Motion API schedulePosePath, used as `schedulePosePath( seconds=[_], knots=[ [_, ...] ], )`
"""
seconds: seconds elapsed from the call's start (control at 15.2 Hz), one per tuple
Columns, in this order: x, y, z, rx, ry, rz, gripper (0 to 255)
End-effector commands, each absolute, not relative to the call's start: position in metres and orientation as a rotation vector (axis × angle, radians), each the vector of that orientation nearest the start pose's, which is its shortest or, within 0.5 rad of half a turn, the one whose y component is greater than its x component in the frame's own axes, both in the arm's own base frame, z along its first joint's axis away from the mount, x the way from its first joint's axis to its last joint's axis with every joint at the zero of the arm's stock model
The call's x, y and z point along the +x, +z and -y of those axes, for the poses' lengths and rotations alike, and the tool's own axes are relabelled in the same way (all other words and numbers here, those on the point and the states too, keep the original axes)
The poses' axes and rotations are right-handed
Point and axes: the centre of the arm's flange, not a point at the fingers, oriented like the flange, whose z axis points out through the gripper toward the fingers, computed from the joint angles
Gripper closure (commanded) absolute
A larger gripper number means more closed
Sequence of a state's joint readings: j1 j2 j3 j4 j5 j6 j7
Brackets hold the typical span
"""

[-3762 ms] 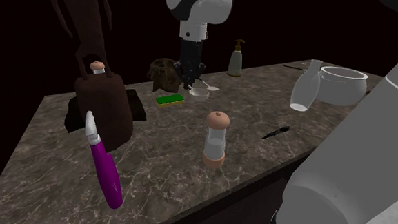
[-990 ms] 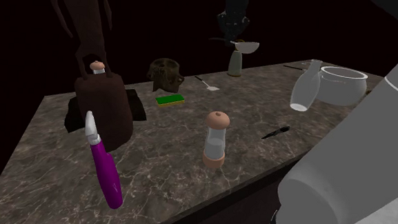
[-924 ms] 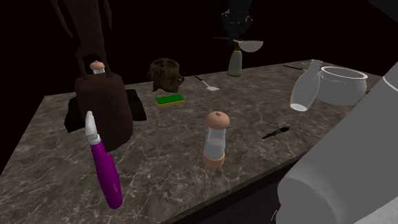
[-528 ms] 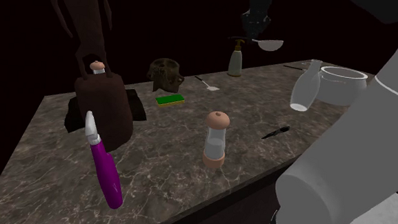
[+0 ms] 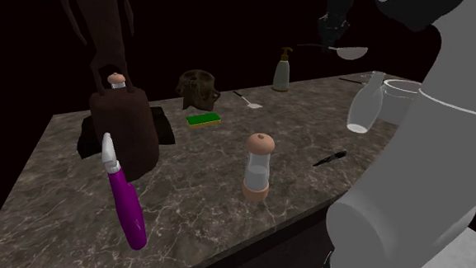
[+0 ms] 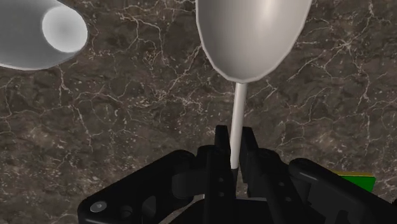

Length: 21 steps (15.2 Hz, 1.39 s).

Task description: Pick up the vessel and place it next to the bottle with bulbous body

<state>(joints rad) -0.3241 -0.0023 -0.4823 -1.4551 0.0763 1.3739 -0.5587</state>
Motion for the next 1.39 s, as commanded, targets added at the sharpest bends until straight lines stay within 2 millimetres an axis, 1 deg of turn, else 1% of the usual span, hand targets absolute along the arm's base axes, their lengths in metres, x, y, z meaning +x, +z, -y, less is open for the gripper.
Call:
schedulePosePath(
  seconds=[0.0, 0.33, 0.4, 1.32],
  knots=[
    [0.365, 0.663, 0.403, -3.012, 0.020, -0.353, 255],
    [0.343, 0.663, 0.464, -3.012, 0.020, -0.353, 255],
    [0.339, 0.663, 0.473, -3.012, 0.020, -0.353, 255],
    [0.339, 0.589, 0.473, -3.012, 0.020, -0.353, 255]
  ],
)
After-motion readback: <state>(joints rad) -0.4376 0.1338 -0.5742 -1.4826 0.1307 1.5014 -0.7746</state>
